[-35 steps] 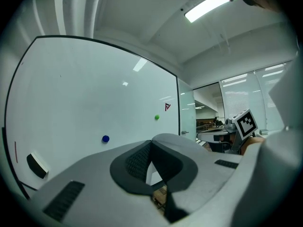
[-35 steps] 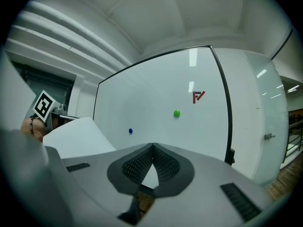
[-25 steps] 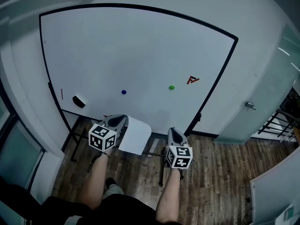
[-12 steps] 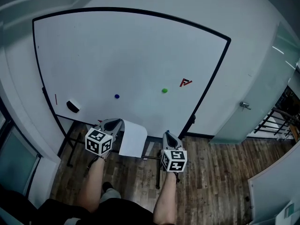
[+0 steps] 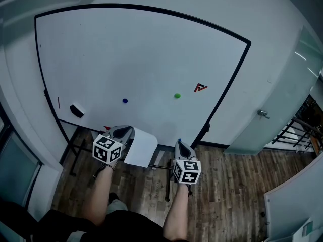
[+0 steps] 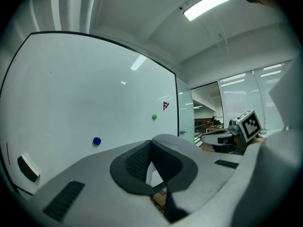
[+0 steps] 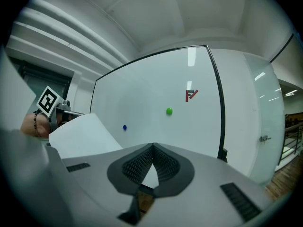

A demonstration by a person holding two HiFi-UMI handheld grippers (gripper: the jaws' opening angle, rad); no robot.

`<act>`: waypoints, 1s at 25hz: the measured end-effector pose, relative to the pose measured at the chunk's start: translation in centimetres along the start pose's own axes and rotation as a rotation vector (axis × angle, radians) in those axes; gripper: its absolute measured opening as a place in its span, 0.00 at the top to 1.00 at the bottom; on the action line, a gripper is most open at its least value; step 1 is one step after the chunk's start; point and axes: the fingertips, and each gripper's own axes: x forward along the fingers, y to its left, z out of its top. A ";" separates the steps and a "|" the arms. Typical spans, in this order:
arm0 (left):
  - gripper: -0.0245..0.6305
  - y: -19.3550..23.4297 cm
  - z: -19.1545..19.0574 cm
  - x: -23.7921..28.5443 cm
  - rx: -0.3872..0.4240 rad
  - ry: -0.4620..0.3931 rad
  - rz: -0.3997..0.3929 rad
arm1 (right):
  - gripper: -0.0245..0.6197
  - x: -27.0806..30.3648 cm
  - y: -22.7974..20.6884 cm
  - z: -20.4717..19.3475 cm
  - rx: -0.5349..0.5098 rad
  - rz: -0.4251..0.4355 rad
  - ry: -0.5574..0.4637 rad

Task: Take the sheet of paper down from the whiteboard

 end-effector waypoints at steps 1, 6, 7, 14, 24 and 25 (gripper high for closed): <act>0.93 0.0 0.0 0.0 0.000 -0.001 0.000 | 0.92 0.1 0.0 0.0 -0.002 0.000 0.002; 0.93 0.3 -0.1 0.2 -0.007 -0.005 0.000 | 0.92 0.5 0.0 -0.2 -0.008 -0.007 0.009; 0.93 0.4 -0.2 0.3 -0.010 -0.004 0.000 | 0.92 0.5 0.0 -0.2 -0.009 -0.008 0.010; 0.93 0.0 -0.7 0.9 -0.008 0.010 -0.009 | 0.92 0.7 -0.1 -0.6 -0.008 -0.005 0.024; 0.93 -0.6 -1.0 1.8 -0.002 0.024 -0.022 | 0.92 0.6 -0.8 -1.4 0.001 -0.004 0.037; 0.93 -0.7 -0.9 1.9 0.000 0.024 -0.025 | 0.92 0.5 -0.8 -1.4 0.001 -0.003 0.040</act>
